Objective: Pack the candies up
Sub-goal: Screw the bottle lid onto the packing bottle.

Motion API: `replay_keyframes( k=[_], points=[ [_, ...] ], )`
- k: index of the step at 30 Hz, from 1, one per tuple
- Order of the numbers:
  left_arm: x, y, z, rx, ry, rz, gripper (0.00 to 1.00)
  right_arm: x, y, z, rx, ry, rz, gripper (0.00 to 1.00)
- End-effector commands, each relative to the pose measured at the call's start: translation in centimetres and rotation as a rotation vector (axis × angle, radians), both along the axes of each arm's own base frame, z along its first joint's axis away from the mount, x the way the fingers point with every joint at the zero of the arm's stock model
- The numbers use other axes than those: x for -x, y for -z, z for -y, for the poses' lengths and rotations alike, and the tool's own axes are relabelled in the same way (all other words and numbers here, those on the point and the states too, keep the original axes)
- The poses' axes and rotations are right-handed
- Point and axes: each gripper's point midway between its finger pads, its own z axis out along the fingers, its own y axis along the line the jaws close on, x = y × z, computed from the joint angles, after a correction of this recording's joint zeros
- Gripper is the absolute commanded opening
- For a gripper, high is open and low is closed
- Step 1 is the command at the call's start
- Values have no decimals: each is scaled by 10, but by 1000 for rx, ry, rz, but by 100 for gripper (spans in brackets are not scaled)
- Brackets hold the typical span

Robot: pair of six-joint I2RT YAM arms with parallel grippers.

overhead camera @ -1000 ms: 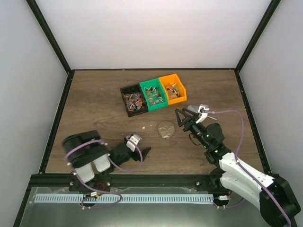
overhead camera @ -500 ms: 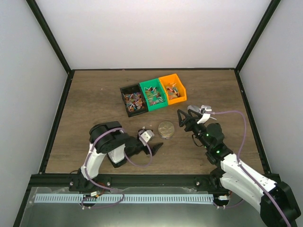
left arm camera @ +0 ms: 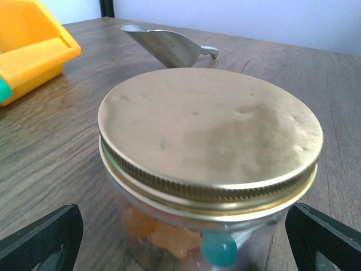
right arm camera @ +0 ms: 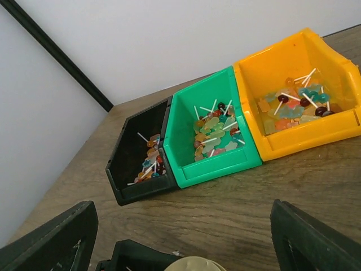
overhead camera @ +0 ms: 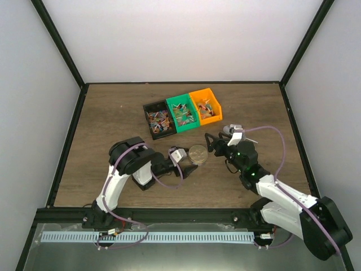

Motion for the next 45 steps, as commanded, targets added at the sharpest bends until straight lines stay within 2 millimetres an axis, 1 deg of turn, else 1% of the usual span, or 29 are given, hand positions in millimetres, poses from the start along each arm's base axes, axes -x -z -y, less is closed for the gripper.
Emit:
replay_keyframes(
  k=[1, 5, 9, 15, 18, 20, 23, 29, 32, 34, 37, 38, 41, 45],
  points=[
    [12, -17, 8, 142, 133, 20, 100, -14, -29, -1, 23, 4, 78, 86],
    [10, -12, 21, 142, 216, 16, 100, -19, -29, -2, 49, 5, 92, 86],
    [8, -10, 25, 156, 247, 12, 99, -25, -24, -1, 53, 1, 82, 87],
    [10, 0, 24, 132, 255, -11, 88, -26, -17, -8, 34, -47, 47, 85],
    [12, 2, 23, 120, 265, -12, 85, -26, -16, -9, 30, -53, 40, 84],
    [15, 2, 21, 113, 272, -8, 85, -25, -17, -12, 20, -71, 29, 80],
    [24, 4, 17, 96, 297, -9, 86, -20, -9, -21, 0, -122, -18, 74],
    [41, 18, 10, 52, 351, -39, 87, -11, 27, -23, 2, -148, -164, 39],
    [46, 21, 10, 51, 371, -54, 88, -1, 41, -23, 7, -167, -214, 33],
    [48, 20, 9, 58, 373, -56, 88, 5, 47, -23, 5, -183, -237, 27],
    [47, 19, 8, 63, 368, -48, 89, 9, 52, -24, -5, -190, -245, 25],
    [47, 20, 8, 62, 368, -47, 90, 9, 58, -23, 0, -185, -263, 25],
    [47, 19, 7, 66, 360, -40, 91, 9, 72, -25, 10, -190, -311, 30],
    [49, 19, 4, 70, 360, -41, 91, 13, 80, -31, 0, -233, -332, 30]
  ],
)
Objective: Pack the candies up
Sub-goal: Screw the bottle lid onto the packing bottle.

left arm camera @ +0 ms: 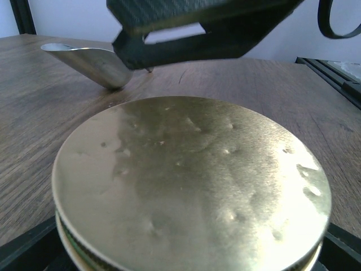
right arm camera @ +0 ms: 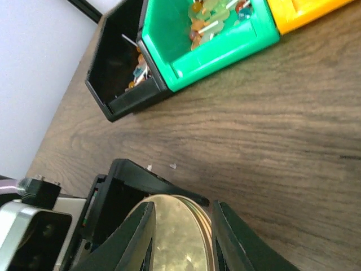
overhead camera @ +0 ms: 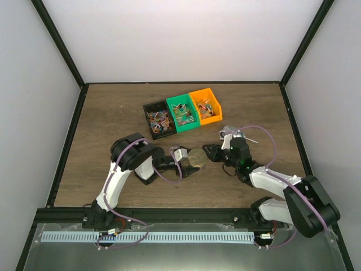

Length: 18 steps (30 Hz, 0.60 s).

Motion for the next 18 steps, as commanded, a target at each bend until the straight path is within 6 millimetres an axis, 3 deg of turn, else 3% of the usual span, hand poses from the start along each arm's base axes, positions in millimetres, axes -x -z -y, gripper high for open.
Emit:
replay_keyframes(
  k=[1, 5, 18],
  points=[
    [37, 23, -15, -3, 82, -54, 91, 4, 7, -7, -19, -42, -23, 30],
    [35, 26, -17, -4, 71, -59, 91, 4, 13, -12, -31, -69, -37, 29],
    [14, 25, -30, 13, -33, -87, 89, 8, 24, -21, -58, -116, -71, 9]
  ],
)
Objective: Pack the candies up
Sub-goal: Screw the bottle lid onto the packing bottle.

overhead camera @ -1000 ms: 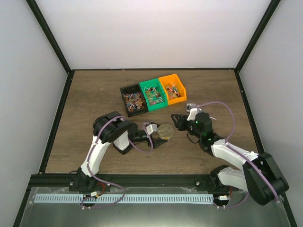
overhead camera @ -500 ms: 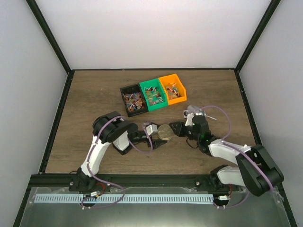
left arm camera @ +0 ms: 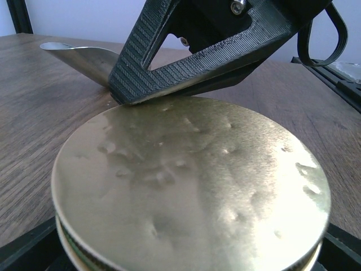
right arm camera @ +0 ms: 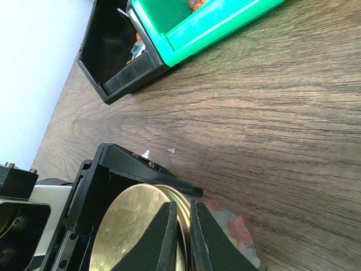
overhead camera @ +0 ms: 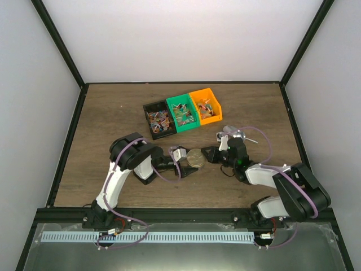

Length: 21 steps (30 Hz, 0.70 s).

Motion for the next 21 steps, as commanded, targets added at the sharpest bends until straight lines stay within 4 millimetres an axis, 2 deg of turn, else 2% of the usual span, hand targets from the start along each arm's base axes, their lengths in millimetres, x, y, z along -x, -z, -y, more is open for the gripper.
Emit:
replay_keyframes(
  k=[1, 6, 10, 21],
  points=[
    [13, 21, -25, 20, -43, -78, 89, 5, -6, -7, -39, -48, 13, 8],
    [1, 19, -30, 21, -111, -90, 89, 13, -1, -8, -47, -62, -6, 5],
    [-7, 19, -35, 21, -156, -103, 89, 27, 5, -11, -70, -102, -29, 1],
    [-15, 22, -49, 5, -210, -115, 89, 63, 15, -12, -154, -182, -64, 1]
  ],
)
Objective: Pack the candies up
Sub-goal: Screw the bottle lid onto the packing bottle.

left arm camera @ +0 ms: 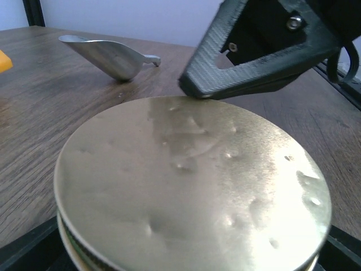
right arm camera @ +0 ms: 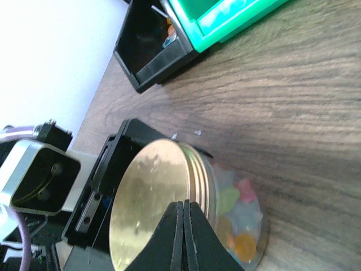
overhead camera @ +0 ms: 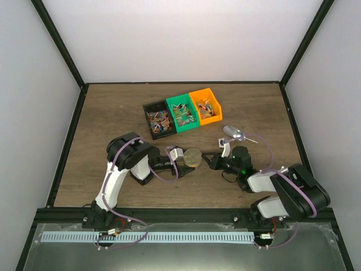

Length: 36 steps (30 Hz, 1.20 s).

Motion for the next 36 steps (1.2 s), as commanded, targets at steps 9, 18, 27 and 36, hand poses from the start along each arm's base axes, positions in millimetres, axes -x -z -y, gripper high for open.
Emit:
replay_keyframes(
  k=[9, 18, 27, 36],
  points=[
    [4, 28, -44, -9, -124, -97, 89, 47, 3, -4, -65, -111, -46, 1],
    [42, 38, -53, -53, 23, -83, 89, 1, -20, -9, -9, -24, 25, 22],
    [52, 40, -62, -47, 80, -115, 89, -25, -10, -42, -20, -120, -11, 16],
    [53, 45, -65, -52, 82, -126, 89, -31, -7, -57, 13, -128, 1, 16]
  ],
)
